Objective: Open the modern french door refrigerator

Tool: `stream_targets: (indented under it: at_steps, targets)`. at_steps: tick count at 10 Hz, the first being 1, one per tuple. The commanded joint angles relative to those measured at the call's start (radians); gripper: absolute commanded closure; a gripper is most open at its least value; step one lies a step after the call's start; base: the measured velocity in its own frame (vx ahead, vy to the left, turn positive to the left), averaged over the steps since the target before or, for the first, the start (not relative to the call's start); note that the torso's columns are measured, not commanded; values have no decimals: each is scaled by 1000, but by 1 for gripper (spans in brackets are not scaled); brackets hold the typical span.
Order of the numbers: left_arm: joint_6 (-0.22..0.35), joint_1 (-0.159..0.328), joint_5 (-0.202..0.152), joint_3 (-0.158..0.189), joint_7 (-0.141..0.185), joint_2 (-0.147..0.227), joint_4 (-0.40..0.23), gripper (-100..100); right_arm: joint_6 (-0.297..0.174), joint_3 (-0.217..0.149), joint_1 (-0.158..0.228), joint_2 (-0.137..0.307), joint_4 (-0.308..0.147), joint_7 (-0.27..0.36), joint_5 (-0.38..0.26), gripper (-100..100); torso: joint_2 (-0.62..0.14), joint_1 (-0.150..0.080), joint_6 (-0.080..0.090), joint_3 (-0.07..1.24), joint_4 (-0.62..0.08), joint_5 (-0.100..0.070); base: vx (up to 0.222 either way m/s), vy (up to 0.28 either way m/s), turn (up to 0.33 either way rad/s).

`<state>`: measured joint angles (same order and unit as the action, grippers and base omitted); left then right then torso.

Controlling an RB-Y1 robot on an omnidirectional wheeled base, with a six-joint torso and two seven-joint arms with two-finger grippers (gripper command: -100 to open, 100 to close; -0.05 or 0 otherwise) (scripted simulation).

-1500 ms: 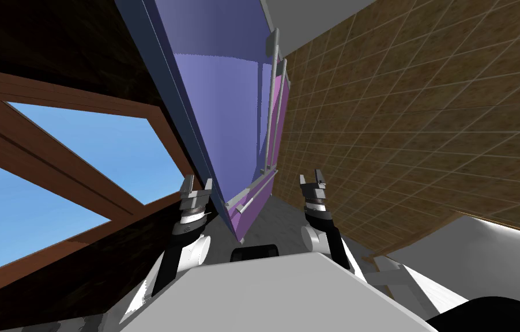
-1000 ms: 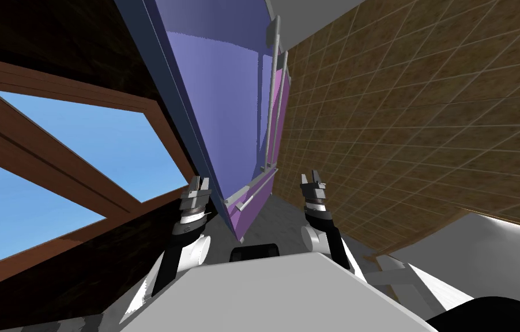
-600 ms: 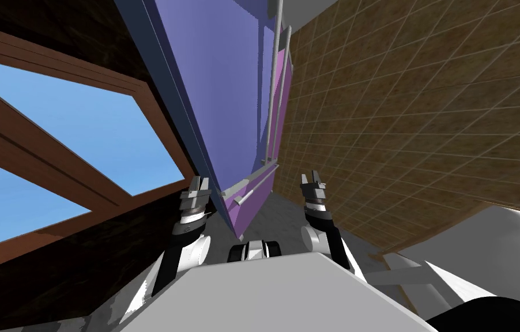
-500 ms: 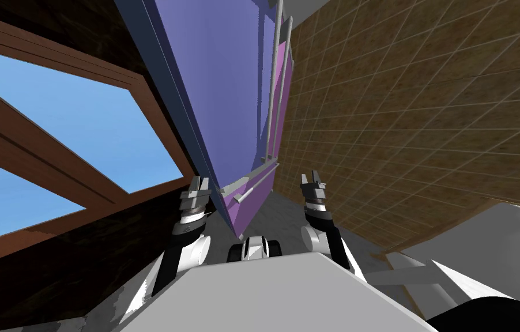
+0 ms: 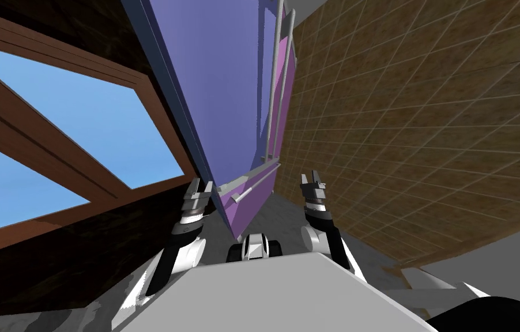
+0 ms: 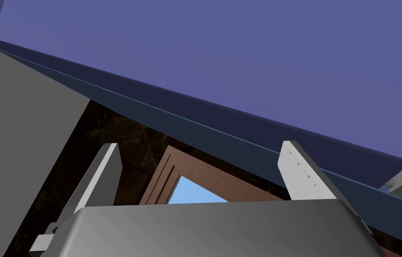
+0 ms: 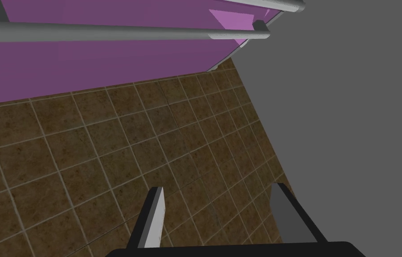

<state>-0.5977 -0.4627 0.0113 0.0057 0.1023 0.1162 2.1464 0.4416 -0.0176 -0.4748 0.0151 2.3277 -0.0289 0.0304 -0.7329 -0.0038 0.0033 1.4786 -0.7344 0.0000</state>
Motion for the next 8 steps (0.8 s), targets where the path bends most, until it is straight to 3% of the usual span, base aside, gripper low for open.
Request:
stream_targets:
  at_steps: [1, 8]
  targets:
    - [-4, 0, -19, 13, 7, 23, -60, -100, 0, 0, 0, 0, 0, 0, 0, 0, 3, 0, 2, 2, 2, 0, 47, -87, 87]
    - [-10, 8, -63, 49, 21, 38, -175, -100, 0, 0, 0, 0, 0, 0, 0, 0, 15, -4, 9, 8, 10, 3, 39, -78, 71]
